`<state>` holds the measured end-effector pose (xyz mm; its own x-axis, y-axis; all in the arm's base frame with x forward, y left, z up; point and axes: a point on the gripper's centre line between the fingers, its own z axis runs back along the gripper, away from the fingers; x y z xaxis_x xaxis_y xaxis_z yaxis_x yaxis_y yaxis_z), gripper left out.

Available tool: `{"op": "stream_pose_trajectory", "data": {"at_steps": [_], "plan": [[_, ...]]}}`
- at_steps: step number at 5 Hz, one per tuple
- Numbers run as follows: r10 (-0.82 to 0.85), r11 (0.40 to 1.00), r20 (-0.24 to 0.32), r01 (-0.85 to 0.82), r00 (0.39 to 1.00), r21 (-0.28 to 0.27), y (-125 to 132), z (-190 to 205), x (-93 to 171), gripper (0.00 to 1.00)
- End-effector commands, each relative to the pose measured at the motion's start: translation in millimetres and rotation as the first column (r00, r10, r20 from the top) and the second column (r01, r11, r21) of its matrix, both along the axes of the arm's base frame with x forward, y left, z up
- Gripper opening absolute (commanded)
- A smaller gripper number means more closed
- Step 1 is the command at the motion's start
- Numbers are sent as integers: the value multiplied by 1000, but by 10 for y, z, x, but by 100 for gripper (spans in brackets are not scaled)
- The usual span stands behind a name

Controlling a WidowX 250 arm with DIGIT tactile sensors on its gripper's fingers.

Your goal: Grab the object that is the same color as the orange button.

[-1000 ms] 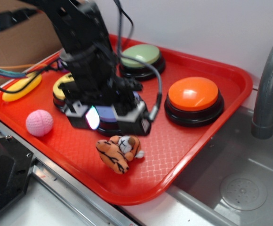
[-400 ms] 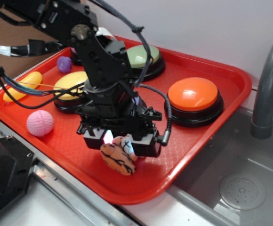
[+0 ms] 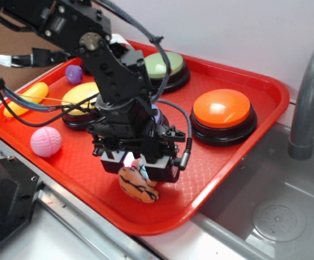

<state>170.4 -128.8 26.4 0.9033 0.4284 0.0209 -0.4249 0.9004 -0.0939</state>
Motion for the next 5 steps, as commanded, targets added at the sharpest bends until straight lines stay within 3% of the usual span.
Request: {"op": "stream_pose_trajectory", "data": {"at_steps": [1,2,4,5], "plan": [[-92,995,62,90,994,36,78,357,189,0],[-176,983,91,170,980,72,277,744,268,0],[-232,971,125,222,965,88,1018,1281,214,0],[-289,954,60,282,955,107,1221,1341,256,0]]}}
